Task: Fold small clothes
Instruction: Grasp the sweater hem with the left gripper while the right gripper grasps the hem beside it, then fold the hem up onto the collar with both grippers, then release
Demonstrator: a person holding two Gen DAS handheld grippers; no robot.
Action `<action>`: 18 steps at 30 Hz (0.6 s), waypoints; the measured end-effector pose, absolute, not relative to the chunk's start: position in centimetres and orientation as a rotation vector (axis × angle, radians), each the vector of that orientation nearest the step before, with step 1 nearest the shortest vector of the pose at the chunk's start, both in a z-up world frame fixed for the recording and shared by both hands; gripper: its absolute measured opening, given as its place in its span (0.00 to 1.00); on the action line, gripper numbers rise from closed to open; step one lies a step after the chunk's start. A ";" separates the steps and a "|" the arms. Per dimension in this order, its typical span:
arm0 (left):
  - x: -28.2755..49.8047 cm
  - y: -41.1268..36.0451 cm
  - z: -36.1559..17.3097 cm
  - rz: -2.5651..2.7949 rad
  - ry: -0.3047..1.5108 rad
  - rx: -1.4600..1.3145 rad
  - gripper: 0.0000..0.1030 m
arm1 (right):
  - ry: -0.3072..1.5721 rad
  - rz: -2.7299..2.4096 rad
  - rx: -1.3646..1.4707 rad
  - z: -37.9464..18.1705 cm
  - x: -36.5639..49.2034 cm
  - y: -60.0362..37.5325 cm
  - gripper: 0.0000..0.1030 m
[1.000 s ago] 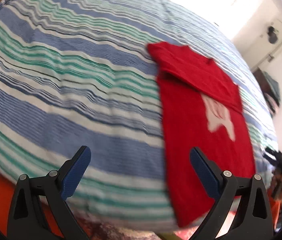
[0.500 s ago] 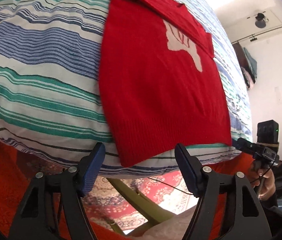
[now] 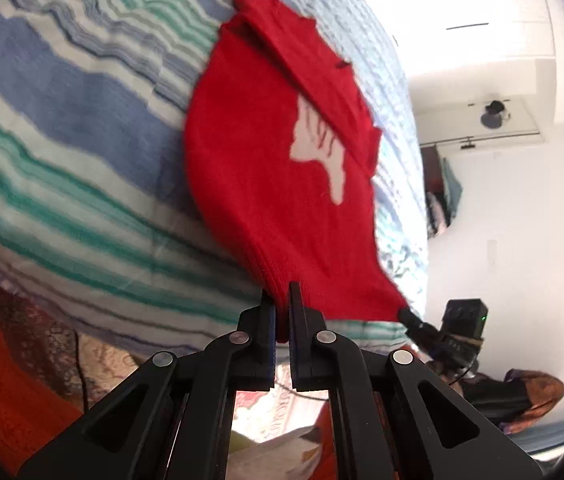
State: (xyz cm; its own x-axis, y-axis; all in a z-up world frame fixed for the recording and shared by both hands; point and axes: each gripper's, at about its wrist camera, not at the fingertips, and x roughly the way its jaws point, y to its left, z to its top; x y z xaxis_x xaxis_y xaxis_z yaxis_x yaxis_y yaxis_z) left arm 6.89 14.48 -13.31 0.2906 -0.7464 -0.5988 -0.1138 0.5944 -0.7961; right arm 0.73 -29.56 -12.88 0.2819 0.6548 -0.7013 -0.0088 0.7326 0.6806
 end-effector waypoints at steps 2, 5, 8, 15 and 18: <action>9.3 14.8 -11.7 -0.514 1.165 -0.894 0.02 | 1.149 0.488 0.677 -11.7 2.0 -30.0 0.05; 14.6 14.8 -10.1 -0.509 1.092 -0.889 0.03 | 1.049 0.469 0.732 -10.5 5.8 -30.7 0.05; 21.0 14.2 -9.7 -0.490 1.055 -0.901 0.02 | 0.976 0.428 0.741 -9.8 11.6 -31.2 0.05; 35.3 13.5 -11.4 -0.368 1.022 -0.882 0.02 | 0.917 0.363 0.715 -9.6 26.8 -31.3 0.05; 39.5 13.1 -13.1 -0.288 1.037 -0.836 0.05 | 0.923 0.327 0.678 -10.7 32.1 -30.8 0.05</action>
